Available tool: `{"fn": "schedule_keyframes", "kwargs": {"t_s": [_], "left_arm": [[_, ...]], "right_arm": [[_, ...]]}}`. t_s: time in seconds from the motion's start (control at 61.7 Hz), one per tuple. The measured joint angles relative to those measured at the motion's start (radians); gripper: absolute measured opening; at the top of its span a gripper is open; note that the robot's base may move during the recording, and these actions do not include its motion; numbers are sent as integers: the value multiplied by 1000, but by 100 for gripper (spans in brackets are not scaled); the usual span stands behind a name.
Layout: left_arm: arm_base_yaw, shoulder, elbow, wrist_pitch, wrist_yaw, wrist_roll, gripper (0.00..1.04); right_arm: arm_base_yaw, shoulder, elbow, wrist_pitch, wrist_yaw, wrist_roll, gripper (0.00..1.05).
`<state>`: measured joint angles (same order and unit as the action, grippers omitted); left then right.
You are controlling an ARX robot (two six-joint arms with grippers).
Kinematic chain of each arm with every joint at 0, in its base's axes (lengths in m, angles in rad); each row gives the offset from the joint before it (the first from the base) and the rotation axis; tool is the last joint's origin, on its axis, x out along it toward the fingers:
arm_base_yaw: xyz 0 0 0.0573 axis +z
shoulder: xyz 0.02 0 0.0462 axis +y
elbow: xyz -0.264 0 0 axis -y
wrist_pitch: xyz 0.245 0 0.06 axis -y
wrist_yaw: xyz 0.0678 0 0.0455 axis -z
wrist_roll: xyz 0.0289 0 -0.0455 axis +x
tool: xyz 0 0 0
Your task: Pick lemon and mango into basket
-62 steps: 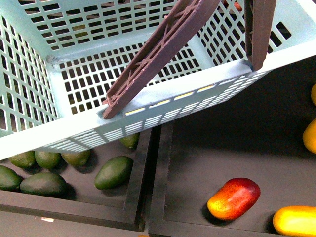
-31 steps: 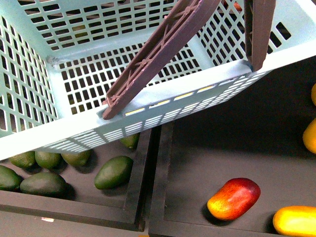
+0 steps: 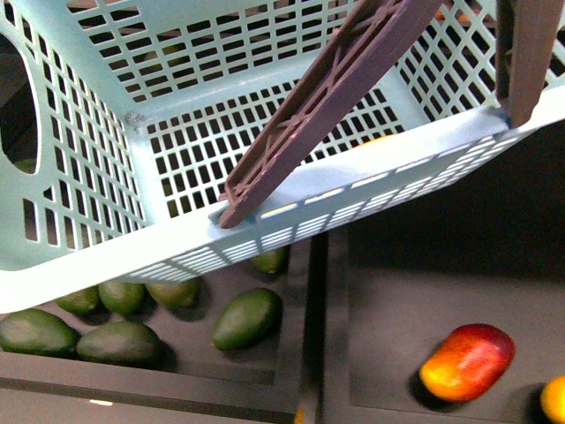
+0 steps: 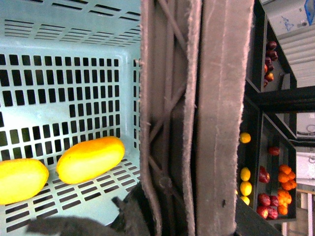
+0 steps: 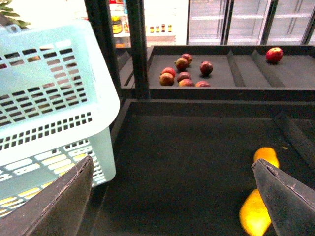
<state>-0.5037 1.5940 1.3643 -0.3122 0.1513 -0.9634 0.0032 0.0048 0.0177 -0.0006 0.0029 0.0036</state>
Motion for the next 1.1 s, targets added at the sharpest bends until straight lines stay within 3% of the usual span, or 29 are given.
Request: {"fn": "schedule_keyframes", "kwargs": {"t_s": [1.102], "left_arm": [[10, 0, 0, -1, -14, 18, 16]], "right_arm": [[0, -1, 0, -1, -4, -1, 96]]}}
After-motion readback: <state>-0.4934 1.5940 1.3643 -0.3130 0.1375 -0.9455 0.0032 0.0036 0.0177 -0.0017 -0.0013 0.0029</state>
